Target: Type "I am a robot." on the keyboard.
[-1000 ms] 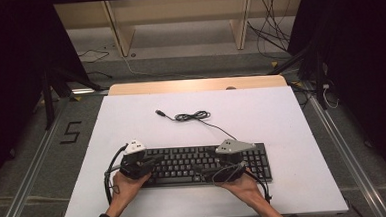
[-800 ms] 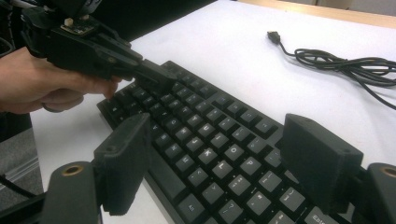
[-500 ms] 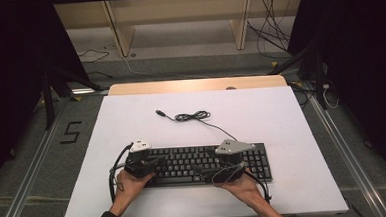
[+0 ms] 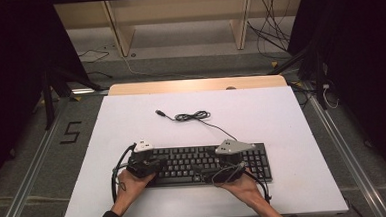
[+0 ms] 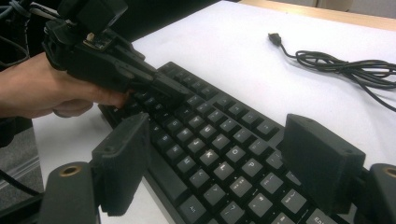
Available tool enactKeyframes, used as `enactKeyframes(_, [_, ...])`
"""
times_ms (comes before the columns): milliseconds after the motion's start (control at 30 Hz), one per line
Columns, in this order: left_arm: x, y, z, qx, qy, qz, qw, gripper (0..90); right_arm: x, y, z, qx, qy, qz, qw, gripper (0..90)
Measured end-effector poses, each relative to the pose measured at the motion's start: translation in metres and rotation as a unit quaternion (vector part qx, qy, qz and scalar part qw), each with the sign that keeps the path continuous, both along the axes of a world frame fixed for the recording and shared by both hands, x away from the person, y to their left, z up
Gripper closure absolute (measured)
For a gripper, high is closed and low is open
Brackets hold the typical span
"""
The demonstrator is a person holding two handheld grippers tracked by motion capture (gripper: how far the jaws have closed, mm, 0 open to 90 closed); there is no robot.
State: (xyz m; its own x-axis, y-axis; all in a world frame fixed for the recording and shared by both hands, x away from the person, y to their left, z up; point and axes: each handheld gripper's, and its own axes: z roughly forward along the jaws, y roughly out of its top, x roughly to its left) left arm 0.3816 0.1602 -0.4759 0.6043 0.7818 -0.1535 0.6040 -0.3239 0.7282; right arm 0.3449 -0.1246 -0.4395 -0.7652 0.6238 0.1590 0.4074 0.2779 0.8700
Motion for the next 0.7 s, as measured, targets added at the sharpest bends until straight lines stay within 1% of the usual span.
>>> enactKeyframes(100, [0.0, 0.0, -0.002, 0.007, 0.004, 0.003, 1.0, 89.3, 0.0, 0.0, 0.0, 0.0, 0.0, 0.0, 1.0, 25.0])
enactKeyframes(167, [0.0, 0.0, -0.003, 0.003, 0.005, 0.005, 1.0, 89.3, 0.0, 0.0, 0.0, -0.001, 0.001, 0.0, 1.0, 25.1])
enactKeyframes(300, [0.001, 0.0, -0.003, 0.002, 0.005, 0.004, 1.0, 89.4, 0.0, 0.0, 0.0, 0.0, 0.0, 0.0, 1.0, 25.0])
enactKeyframes(400, [0.0, 0.001, -0.001, 0.002, 0.0, 0.002, 1.0, 89.2, 0.0, 0.0, 0.001, -0.001, -0.001, -0.001, 1.0, 25.1])
enactKeyframes(467, [-0.002, 0.001, 0.001, -0.002, -0.002, 0.002, 1.0, 89.1, 0.0, -0.001, 0.001, 0.0, -0.002, -0.001, 1.0, 25.1])
enactKeyframes(533, [-0.003, 0.001, 0.004, -0.005, -0.01, 0.003, 0.9999, 89.0, 0.0, -0.001, 0.001, 0.001, -0.001, -0.002, 1.0, 25.1])
enactKeyframes(633, [-0.005, 0.004, 0.008, -0.013, -0.018, 0.004, 0.9997, 86.5, 0.0, -0.001, 0.0, 0.0, -0.001, -0.002, 1.0, 25.1])
enactKeyframes(700, [-0.006, 0.006, 0.011, -0.018, -0.02, 0.007, 0.9996, 85.1, 0.0, -0.001, 0.0, 0.0, -0.001, -0.002, 1.0, 25.0])
